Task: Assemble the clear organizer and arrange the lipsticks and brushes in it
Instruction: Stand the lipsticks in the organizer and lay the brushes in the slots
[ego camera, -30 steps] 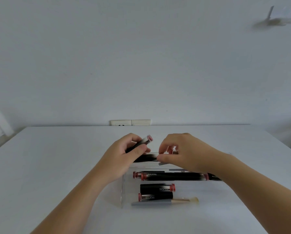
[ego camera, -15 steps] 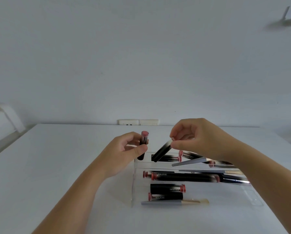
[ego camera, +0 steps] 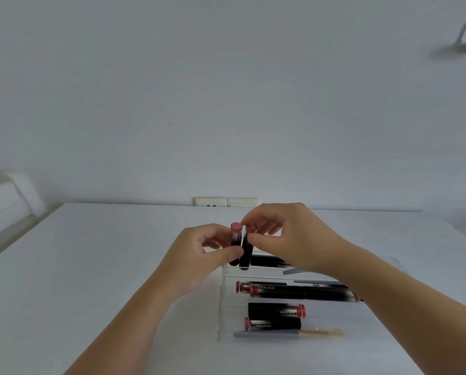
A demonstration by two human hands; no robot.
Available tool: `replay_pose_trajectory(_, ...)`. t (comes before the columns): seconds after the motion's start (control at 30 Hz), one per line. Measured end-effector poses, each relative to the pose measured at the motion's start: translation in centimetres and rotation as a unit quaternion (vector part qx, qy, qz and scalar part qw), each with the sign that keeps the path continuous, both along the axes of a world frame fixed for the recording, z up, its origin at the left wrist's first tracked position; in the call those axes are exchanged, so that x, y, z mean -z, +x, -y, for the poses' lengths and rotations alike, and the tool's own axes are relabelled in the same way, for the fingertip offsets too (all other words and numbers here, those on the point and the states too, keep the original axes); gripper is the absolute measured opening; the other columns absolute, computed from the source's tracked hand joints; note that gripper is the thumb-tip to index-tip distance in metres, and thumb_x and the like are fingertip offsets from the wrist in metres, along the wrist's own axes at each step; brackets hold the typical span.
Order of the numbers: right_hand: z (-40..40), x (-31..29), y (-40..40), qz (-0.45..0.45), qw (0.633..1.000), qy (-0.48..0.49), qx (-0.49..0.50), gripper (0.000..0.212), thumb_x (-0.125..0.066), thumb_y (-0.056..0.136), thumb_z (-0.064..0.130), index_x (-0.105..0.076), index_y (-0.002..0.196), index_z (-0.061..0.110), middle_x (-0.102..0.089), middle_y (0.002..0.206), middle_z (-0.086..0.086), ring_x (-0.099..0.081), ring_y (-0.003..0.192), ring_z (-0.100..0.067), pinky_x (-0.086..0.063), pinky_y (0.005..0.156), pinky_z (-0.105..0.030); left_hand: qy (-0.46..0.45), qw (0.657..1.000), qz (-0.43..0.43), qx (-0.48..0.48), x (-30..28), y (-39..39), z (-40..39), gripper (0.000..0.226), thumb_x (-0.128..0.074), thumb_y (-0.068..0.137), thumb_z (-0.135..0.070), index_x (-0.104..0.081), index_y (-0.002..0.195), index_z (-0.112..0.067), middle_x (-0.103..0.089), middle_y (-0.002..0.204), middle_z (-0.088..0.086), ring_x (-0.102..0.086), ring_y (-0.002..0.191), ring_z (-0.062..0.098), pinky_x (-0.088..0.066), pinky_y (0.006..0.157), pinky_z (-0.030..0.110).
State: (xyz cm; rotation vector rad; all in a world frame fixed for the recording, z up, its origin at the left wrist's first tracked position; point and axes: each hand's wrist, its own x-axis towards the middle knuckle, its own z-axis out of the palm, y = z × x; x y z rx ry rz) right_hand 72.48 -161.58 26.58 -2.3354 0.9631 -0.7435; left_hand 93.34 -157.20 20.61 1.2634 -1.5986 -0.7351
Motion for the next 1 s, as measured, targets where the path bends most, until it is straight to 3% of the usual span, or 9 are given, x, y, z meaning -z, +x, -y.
replay_pose_trajectory(0.1, -0.1, 0.2, 0.0, -0.011, 1.000, -0.023, 0.010, 0.014, -0.065, 0.087, 0.028, -0.073, 0.094, 0.037, -0.072, 0.086, 0.020, -0.067, 0.086, 0.000, -0.058, 0.078, -0.031, -0.014, 0.999, 0.043, -0.003, 0.1, 0.1, -0.1, 0.026, -0.082, 0.084, -0.029, -0.072, 0.096, -0.050, -0.077, 0.089, -0.020, -0.070, 0.090, 0.002, -0.046, 0.083, 0.021)
replay_pose_trajectory(0.23, -0.2, 0.4, -0.3, -0.012, 0.999, -0.039, 0.025, 0.020, -0.063, 0.085, 0.028, -0.074, 0.098, 0.037, -0.070, 0.089, 0.023, -0.066, 0.085, 0.002, -0.060, 0.073, -0.028, -0.035, 0.997, 0.065, -0.019, 0.3, 0.0, -0.1, 0.029, -0.082, 0.082, -0.030, -0.070, 0.098, -0.051, -0.075, 0.089, -0.022, -0.068, 0.090, 0.000, -0.046, 0.081, 0.013)
replay_pose_trajectory(0.33, 0.0, 0.5, -0.6, -0.007, 0.999, -0.041, 0.029, 0.021, -0.066, 0.086, 0.024, -0.074, 0.099, 0.038, -0.068, 0.094, 0.028, -0.065, 0.087, 0.004, -0.055, 0.070, -0.016, -0.055, 0.996, 0.068, -0.028, 0.4, -0.2, -0.1, 0.029, -0.078, 0.076, -0.043, -0.067, 0.101, -0.051, -0.073, 0.091, -0.022, -0.067, 0.090, 0.002, -0.047, 0.081, 0.011)
replay_pose_trajectory(0.43, 0.0, 0.5, -0.5, 0.007, 0.999, -0.024, 0.030, 0.020, -0.067, 0.087, 0.024, -0.073, 0.098, 0.040, -0.067, 0.093, 0.029, -0.064, 0.087, 0.004, -0.047, 0.053, -0.007, -0.056, 0.996, 0.066, -0.039, 0.6, -0.3, 0.0, 0.031, -0.074, 0.069, -0.054, -0.066, 0.098, -0.048, -0.072, 0.090, -0.022, -0.066, 0.089, 0.002, -0.045, 0.078, 0.009)
replay_pose_trajectory(0.57, 0.0, 0.7, 0.0, -0.008, 1.000, -0.017, 0.022, 0.025, -0.066, 0.085, 0.027, -0.070, 0.104, 0.042, -0.068, 0.096, 0.023, -0.066, 0.088, 0.001, -0.058, 0.068, -0.021, -0.054, 0.996, 0.053, -0.049, 0.9, -0.6, 0.3, 0.033, -0.075, 0.065, -0.059, -0.063, 0.090, -0.041, -0.070, 0.086, -0.020, -0.065, 0.084, 0.003, -0.045, 0.073, 0.009)
replay_pose_trajectory(0.73, -0.1, 1.5, 0.1, 0.022, 0.999, 0.008, 0.029, 0.029, -0.070, 0.085, 0.025, -0.066, 0.105, 0.044, -0.067, 0.095, 0.021, -0.069, 0.086, 0.001, -0.051, 0.055, -0.012, -0.059, 0.996, 0.038, -0.058, 1.3, -1.1, 0.4, 0.037, -0.078, 0.063, -0.060, -0.060, 0.090, -0.041, -0.071, 0.086, -0.019, -0.066, 0.084, 0.005, -0.047, 0.073, 0.012)
replay_pose_trajectory(1.0, -0.4, 2.2, 0.5, 0.019, 0.997, -0.055, 0.042, 0.026, -0.072, 0.081, 0.038, -0.059, 0.103, 0.045, -0.066, 0.094, 0.027, -0.067, 0.083, 0.004, -0.052, 0.067, -0.012, -0.072, 0.995, 0.045, -0.057, 1.2, -1.1, 0.5, 0.048, -0.082, 0.059, -0.061, -0.057, 0.099, -0.051, -0.068, 0.091, -0.018, -0.065, 0.087, 0.008, -0.049, 0.076, 0.018)
